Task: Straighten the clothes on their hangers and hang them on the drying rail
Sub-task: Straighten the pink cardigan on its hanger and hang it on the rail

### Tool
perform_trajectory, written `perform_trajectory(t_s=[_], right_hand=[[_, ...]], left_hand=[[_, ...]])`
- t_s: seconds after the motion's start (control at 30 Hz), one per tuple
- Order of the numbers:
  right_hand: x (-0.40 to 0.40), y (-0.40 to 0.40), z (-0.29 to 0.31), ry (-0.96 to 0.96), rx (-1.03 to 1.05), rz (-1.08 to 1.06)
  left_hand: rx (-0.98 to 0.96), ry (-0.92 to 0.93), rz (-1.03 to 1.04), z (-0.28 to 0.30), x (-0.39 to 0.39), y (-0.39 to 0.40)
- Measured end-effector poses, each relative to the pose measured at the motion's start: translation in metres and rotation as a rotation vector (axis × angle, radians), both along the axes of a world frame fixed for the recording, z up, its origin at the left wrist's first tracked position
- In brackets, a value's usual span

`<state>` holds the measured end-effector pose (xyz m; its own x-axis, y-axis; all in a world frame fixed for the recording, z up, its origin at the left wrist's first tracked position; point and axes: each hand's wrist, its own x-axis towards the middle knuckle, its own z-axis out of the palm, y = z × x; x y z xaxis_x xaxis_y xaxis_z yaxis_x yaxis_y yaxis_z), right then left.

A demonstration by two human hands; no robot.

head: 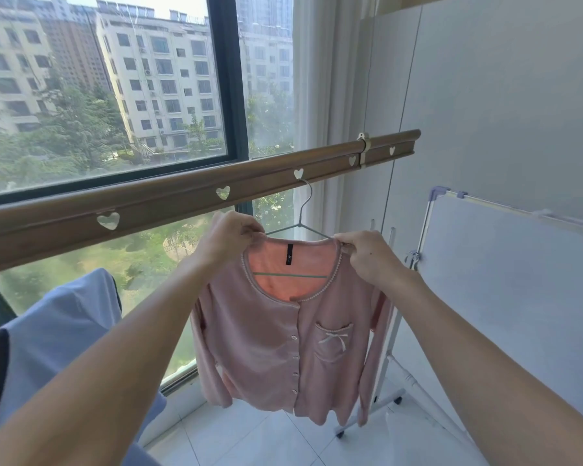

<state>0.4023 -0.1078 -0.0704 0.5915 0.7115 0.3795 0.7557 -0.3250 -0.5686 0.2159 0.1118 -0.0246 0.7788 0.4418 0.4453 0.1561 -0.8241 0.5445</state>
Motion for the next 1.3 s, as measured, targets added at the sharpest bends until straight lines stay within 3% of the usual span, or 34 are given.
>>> perform_trajectory(t_s=[0.33,0.5,0.63,1.0,1.17,1.3], right_hand=[[0.003,0.000,0.000,-0.019,-0.052,0.000],[0.000,-0.008,0.007,-0.055,-0.068,-0.006],[-0.009,-0.015,0.011,-0.070,-0.046,0.041],[0.020,-0.100,-0.022,0.109,-0.329,-0.249],[0.002,-0.097,-0.020,0.225,-0.195,-0.144],[0.005,-0.087,-0.025,0.114,-0.230,-0.245]], left_hand=[[0.049,-0.033,0.000,0.006,0.005,-0.015],[0.028,0.101,-0.053,0.007,0.005,-0.012],[0.048,0.076,-0.080,0.007,0.008,-0.008],[0.044,0.050,-0.059,0.004,0.002,0.003],[0.052,0.052,-0.051,0.002,-0.001,0.006],[0.052,0.051,-0.039,0.001,-0.003,0.003]])
